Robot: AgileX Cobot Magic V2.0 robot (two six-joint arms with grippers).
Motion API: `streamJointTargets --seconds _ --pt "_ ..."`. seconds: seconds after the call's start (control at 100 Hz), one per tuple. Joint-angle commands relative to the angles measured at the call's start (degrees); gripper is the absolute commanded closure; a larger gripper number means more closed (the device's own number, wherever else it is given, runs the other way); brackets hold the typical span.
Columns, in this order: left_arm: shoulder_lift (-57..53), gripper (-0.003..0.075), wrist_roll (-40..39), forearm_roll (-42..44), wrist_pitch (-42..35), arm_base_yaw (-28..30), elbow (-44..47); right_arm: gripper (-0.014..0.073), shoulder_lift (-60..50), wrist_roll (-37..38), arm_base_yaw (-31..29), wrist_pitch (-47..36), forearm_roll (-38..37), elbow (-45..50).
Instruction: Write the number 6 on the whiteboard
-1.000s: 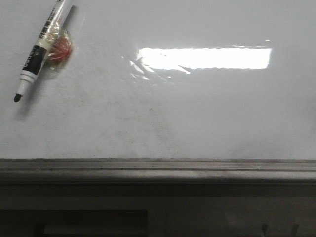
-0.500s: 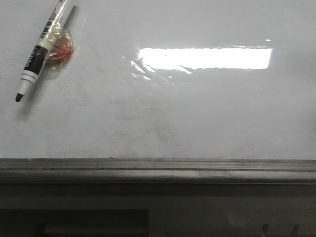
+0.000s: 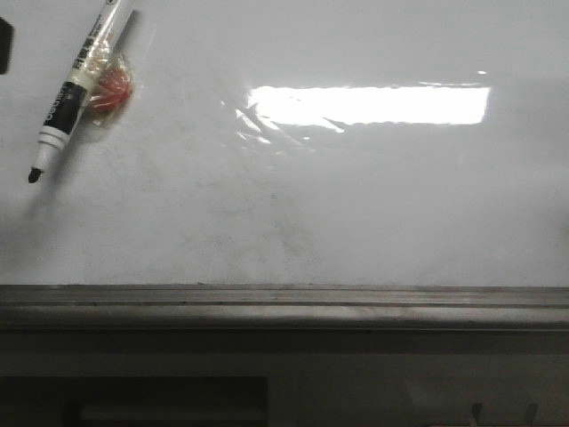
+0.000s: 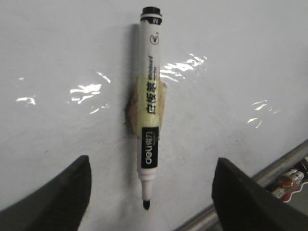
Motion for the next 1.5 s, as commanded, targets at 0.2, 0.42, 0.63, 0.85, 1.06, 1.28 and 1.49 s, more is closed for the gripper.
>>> streamJointTargets --seconds 0.2,0.42,0.63,0.85,1.06,1.28,1.49 --pt "11.35 0.0247 0.39 0.88 -15.59 -4.29 -1.98 0.0084 0.8 -0.71 -0.09 -3.36 0.6 -1.9" --pt "15.13 0.0374 0.39 2.03 -18.13 -4.29 -1.98 0.0084 0.8 -0.71 -0.09 -3.36 0.6 -1.9" --pt "13.9 0.0741 0.73 2.32 -16.44 -4.29 -1.98 0.0084 0.8 -0.71 -0.09 -3.36 0.6 -1.9" --pt "7.29 0.0741 0.83 10.1 -9.64 -5.0 -3.8 0.0084 1.75 -5.81 -0.09 -1.6 6.69 -2.03" --pt "6.22 0.0741 0.83 22.25 6.31 -11.74 -11.13 0.0084 10.5 -26.62 -0.06 7.48 31.9 -3.56" --pt "10.63 0.0741 0.83 28.02 8.55 -21.96 -13.94 0.0084 22.57 -35.27 1.29 20.22 41.95 -10.18" --pt "16.65 0.0741 0.83 28.37 7.9 -25.2 -17.22 0.0084 30.06 -35.27 6.87 20.68 41.95 -15.11"
